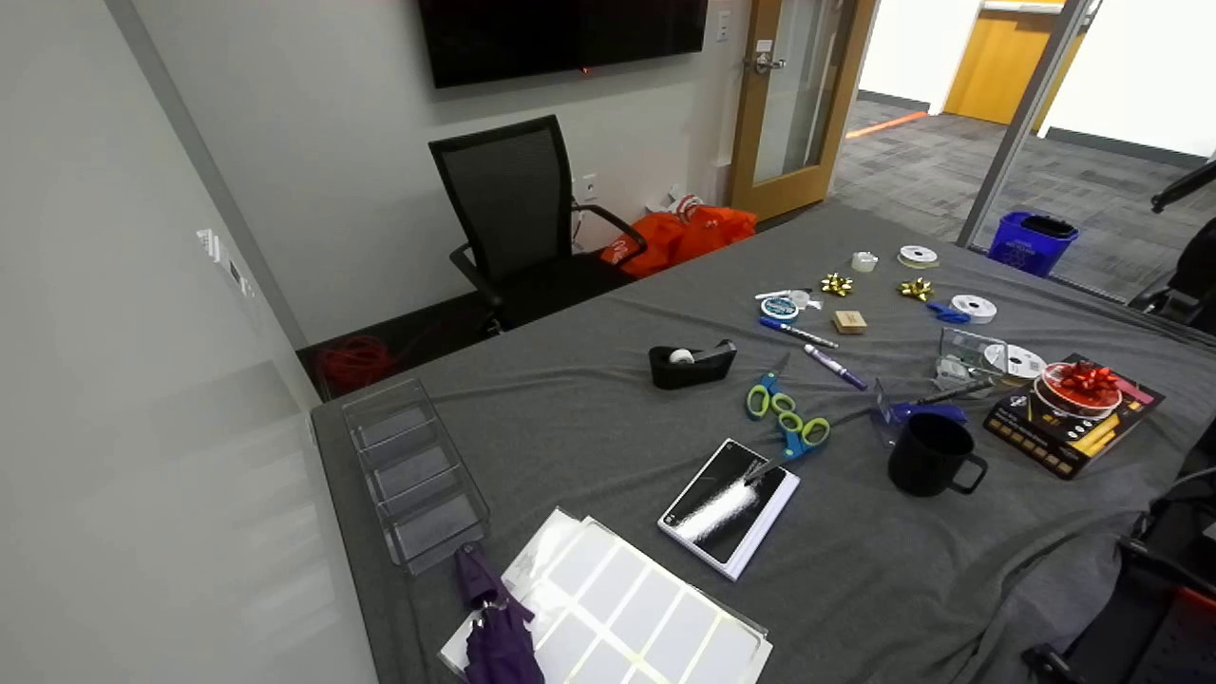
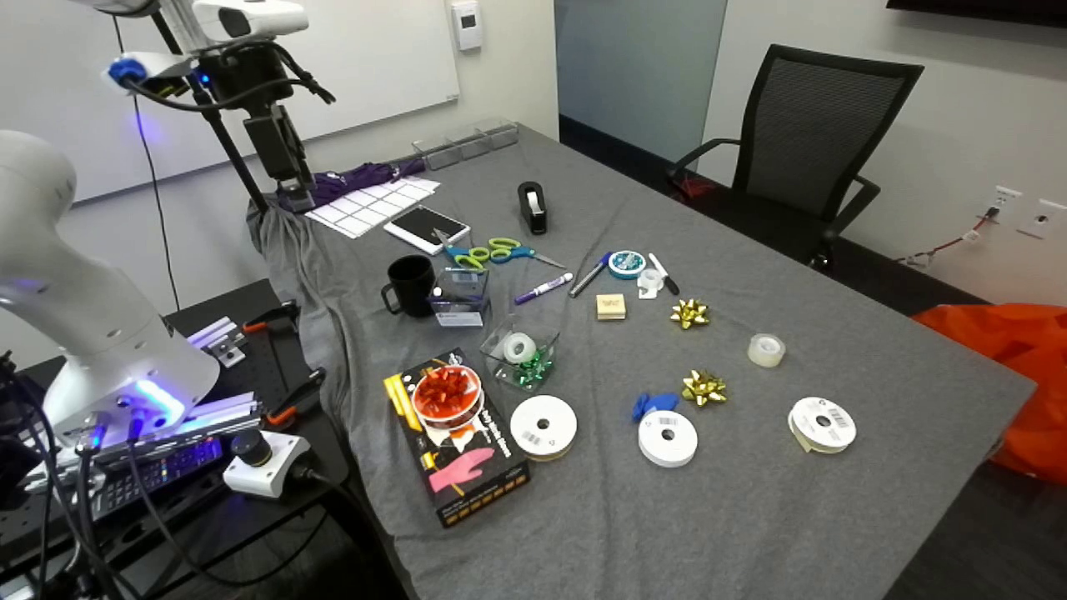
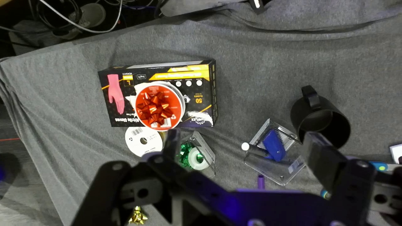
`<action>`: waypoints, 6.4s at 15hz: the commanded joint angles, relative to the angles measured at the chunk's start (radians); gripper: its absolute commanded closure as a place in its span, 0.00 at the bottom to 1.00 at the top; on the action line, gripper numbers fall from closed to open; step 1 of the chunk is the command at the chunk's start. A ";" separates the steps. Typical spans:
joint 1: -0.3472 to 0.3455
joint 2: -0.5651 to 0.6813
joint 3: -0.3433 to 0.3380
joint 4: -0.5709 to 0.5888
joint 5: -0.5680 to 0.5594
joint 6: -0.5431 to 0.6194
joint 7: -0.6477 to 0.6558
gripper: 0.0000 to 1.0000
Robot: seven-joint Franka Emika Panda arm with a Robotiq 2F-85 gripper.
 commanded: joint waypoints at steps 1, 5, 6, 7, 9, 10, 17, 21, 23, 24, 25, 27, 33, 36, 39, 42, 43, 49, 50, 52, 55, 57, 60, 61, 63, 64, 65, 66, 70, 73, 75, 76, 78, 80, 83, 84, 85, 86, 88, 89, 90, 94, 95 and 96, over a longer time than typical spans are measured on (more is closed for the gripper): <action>0.028 0.044 -0.007 0.003 -0.019 0.014 -0.033 0.00; 0.073 0.094 -0.016 -0.013 -0.012 0.070 -0.088 0.00; 0.094 0.102 -0.034 -0.026 0.001 0.112 -0.122 0.00; 0.106 0.110 -0.042 -0.042 0.010 0.163 -0.137 0.00; 0.137 0.163 -0.074 -0.029 0.067 0.269 -0.166 0.00; 0.156 0.166 -0.102 -0.039 0.103 0.325 -0.202 0.00; 0.207 0.195 -0.239 -0.037 0.300 0.274 -0.436 0.00; 0.177 0.188 -0.211 -0.038 0.286 0.255 -0.400 0.00; 0.174 0.189 -0.211 -0.038 0.286 0.252 -0.400 0.00; 0.174 0.190 -0.211 -0.038 0.286 0.251 -0.400 0.00; 0.174 0.190 -0.211 -0.038 0.286 0.251 -0.400 0.00; 0.189 0.243 -0.211 -0.037 0.282 0.315 -0.415 0.00; 0.248 0.440 -0.246 -0.040 0.336 0.469 -0.552 0.00; 0.277 0.526 -0.260 -0.040 0.424 0.500 -0.644 0.00; 0.287 0.598 -0.251 -0.040 0.533 0.525 -0.741 0.00; 0.287 0.673 -0.228 -0.040 0.636 0.583 -0.836 0.00; 0.284 0.696 -0.219 -0.040 0.668 0.604 -0.866 0.00; 0.323 0.855 -0.180 -0.040 0.845 0.786 -0.996 0.00; 0.328 0.875 -0.172 -0.040 0.875 0.807 -1.020 0.00; 0.336 0.908 -0.153 -0.039 0.928 0.837 -1.056 0.00; 0.343 0.946 -0.122 -0.039 0.994 0.899 -1.107 0.00; 0.343 0.964 -0.098 -0.038 1.034 0.938 -1.135 0.00; 0.339 0.986 -0.064 -0.038 1.081 0.970 -1.154 0.00; 0.339 0.995 -0.054 -0.038 1.095 0.978 -1.154 0.00; 0.334 1.004 -0.032 -0.038 1.124 0.987 -1.161 0.00; 0.330 1.009 -0.019 -0.037 1.143 0.994 -1.170 0.00; 0.326 1.014 -0.007 -0.034 1.164 0.999 -1.178 0.00; 0.320 1.016 0.008 -0.031 1.195 1.007 -1.192 0.00; 0.297 0.995 0.055 -0.016 1.341 1.019 -1.293 0.41; 0.299 1.006 0.058 -0.006 1.413 1.028 -1.352 0.63; 0.303 1.021 0.052 0.000 1.440 1.036 -1.371 0.77; 0.305 1.028 0.050 0.003 1.448 1.039 -1.376 0.83; 0.307 1.036 0.047 0.006 1.461 1.043 -1.380 0.97; 0.310 1.042 0.042 0.005 1.457 1.043 -1.370 0.98; 0.318 1.010 0.029 -0.006 1.427 1.026 -1.336 0.96; 0.326 0.996 0.023 -0.007 1.412 1.019 -1.305 0.96; 0.329 0.991 0.021 -0.005 1.405 1.016 -1.286 0.96; 0.340 0.990 0.017 0.000 1.389 1.020 -1.241 0.96; 0.354 0.990 0.014 0.012 1.360 1.026 -1.170 0.96; 0.364 0.990 0.012 0.021 1.343 1.031 -1.126 0.96; 0.378 0.997 0.005 0.030 1.315 1.036 -1.068 0.96; 0.438 1.019 -0.023 0.074 1.196 1.036 -0.831 0.96; 0.455 1.022 -0.031 0.085 1.170 1.034 -0.773 0.96; 0.476 1.023 -0.042 0.094 1.143 1.029 -0.710 0.96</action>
